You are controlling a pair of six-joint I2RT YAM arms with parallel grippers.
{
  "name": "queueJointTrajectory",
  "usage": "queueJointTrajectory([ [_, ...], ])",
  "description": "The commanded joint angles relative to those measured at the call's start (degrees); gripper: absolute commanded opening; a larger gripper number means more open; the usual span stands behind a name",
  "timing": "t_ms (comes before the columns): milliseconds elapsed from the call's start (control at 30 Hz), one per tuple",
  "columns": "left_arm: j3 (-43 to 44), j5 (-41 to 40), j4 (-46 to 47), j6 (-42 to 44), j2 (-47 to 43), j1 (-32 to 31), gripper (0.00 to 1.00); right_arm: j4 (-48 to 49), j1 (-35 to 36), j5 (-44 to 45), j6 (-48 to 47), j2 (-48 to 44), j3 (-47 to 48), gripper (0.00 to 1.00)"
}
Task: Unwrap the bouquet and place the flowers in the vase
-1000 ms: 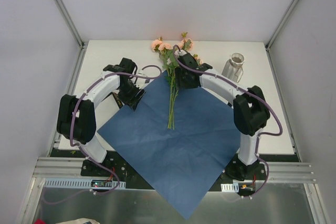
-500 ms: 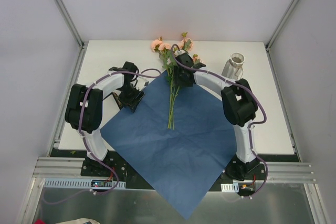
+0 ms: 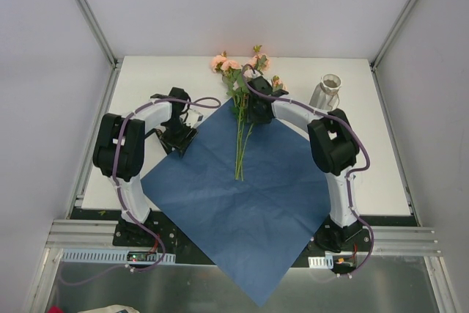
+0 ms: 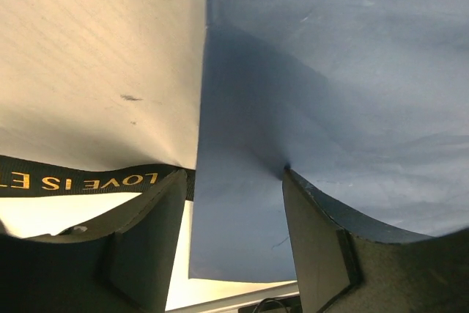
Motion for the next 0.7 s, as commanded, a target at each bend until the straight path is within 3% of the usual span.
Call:
queueJointTrajectory([
  [0,1.22,-2.18,-0.43,1.19,1.08,1.59,0.55,0.09,-0.14,1.29,1.41,1.16,2.17,0.4],
  [233,2.01,-2.09,-0.52,1.11,1.08,2.46,0.54,-0.44,-0.23,1.56,2.38,3.1,3.75,0.29],
  [433,4.11,0.89,-2.36,1.55,-4.36,5.18,0.54,-0.53,-0.49,2.78,2.91,-1.28,1.65,0.01],
  [667,11.93,7.48,-8.16,0.84,-12.62,9.49,0.57,3.77,-1.02,2.7,3.44,-13.76,-2.31,0.01],
])
